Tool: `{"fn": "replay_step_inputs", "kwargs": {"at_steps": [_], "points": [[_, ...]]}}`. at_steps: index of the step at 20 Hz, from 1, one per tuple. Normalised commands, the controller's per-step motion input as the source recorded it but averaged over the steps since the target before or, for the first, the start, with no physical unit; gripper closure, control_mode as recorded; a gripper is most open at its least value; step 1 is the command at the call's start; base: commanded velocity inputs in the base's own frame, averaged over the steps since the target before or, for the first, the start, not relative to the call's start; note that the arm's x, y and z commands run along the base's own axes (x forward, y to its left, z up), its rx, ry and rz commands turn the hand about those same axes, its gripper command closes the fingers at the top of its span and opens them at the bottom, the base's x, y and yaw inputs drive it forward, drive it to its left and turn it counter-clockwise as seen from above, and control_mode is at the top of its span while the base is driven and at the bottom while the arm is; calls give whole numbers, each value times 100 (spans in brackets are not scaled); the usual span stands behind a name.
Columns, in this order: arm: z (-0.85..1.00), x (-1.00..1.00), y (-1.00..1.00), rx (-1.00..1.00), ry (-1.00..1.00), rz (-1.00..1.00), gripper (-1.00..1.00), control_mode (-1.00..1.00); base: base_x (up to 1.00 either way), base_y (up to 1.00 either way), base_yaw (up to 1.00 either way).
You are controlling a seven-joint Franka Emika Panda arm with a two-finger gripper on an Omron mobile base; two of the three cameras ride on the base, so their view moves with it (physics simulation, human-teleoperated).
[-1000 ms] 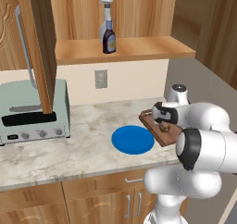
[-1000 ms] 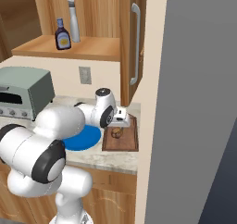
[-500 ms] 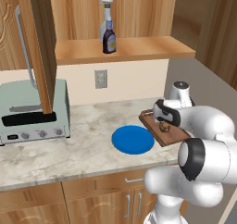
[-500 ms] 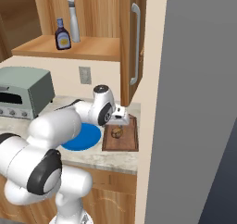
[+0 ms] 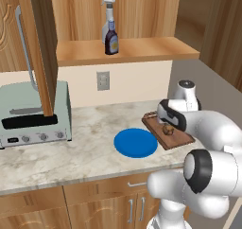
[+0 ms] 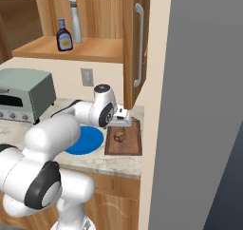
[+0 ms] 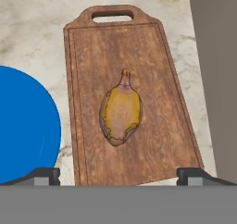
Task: Pick the chicken drumstick from the plate and place it on the cutting board. Then pick the condiment bottle from the cabinet and place it next to the cutting board.
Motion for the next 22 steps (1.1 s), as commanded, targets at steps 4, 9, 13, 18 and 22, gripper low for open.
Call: {"fn": "replay_step_inputs", "kwargs": {"at_steps": [4, 9, 13, 18, 22], "points": [[12, -13, 1, 0, 0, 0, -100, -100, 0, 0, 0], [9, -8, 5, 0, 0, 0, -100, -100, 0, 0, 0], [16, -13, 13, 0, -1, 0, -100, -100, 0, 0, 0], [16, -11, 13, 0, 0, 0, -100, -100, 0, 0, 0], [17, -14, 15, 0, -1, 0, -100, -100, 0, 0, 0]]}}
